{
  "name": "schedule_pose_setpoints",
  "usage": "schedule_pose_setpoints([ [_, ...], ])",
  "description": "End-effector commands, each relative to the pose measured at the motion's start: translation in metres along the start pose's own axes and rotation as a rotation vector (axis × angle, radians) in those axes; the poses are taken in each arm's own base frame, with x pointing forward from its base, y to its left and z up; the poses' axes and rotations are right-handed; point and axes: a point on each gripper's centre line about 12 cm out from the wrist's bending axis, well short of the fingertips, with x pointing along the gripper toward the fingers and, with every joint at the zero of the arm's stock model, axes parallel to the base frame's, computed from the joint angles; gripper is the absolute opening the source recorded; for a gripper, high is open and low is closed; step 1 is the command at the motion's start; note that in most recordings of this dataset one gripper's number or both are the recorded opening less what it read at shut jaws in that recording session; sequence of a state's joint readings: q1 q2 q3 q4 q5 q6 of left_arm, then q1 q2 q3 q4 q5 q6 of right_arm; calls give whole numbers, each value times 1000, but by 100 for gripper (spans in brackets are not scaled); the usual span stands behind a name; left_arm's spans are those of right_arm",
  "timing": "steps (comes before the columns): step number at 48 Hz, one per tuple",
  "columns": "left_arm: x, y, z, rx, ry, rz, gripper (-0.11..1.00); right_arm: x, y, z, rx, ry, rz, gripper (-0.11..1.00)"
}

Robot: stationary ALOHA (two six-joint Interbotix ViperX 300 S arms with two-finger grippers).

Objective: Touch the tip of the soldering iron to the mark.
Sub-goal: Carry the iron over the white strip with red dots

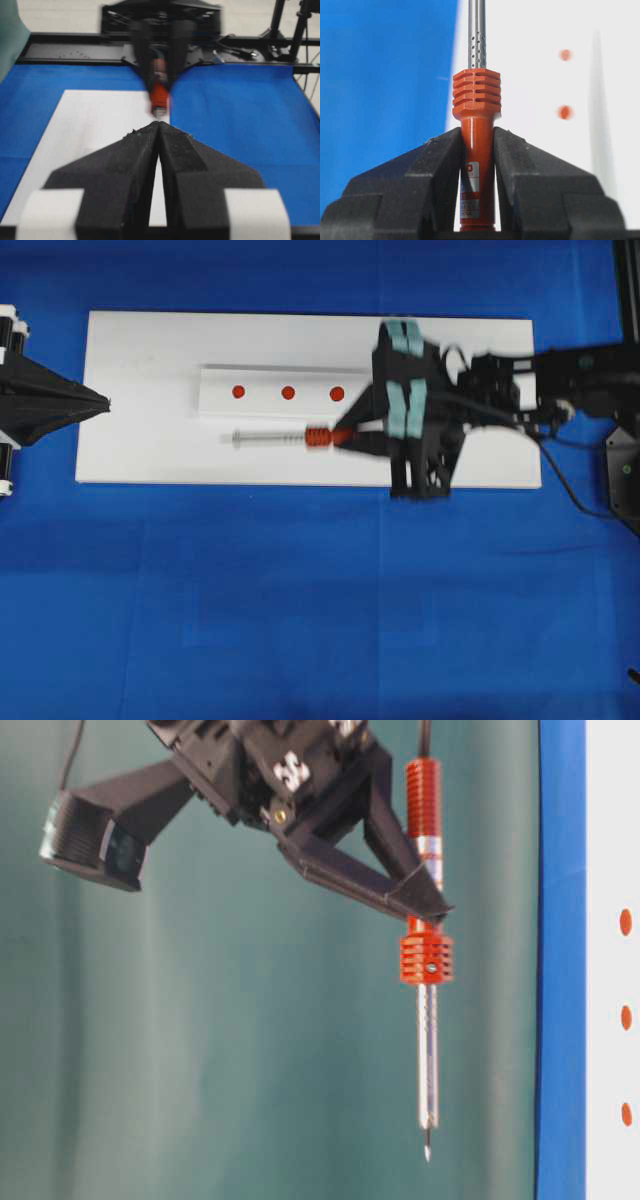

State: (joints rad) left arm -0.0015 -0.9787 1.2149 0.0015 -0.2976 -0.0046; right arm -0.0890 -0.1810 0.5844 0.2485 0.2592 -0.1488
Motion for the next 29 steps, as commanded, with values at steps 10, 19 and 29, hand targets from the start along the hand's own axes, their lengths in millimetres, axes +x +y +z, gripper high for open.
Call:
schedule_pose_setpoints([
  [10,1,0,5,0,-18,-1,2,-8,-43,26,-52,-19,-112,6],
  [19,1,0,5,0,-18,-2,2,-7,-58,31,-67,-8,-150,6],
  [29,1,0,4,0,-17,-1,2,-4,-59,31,-67,6,-148,6],
])
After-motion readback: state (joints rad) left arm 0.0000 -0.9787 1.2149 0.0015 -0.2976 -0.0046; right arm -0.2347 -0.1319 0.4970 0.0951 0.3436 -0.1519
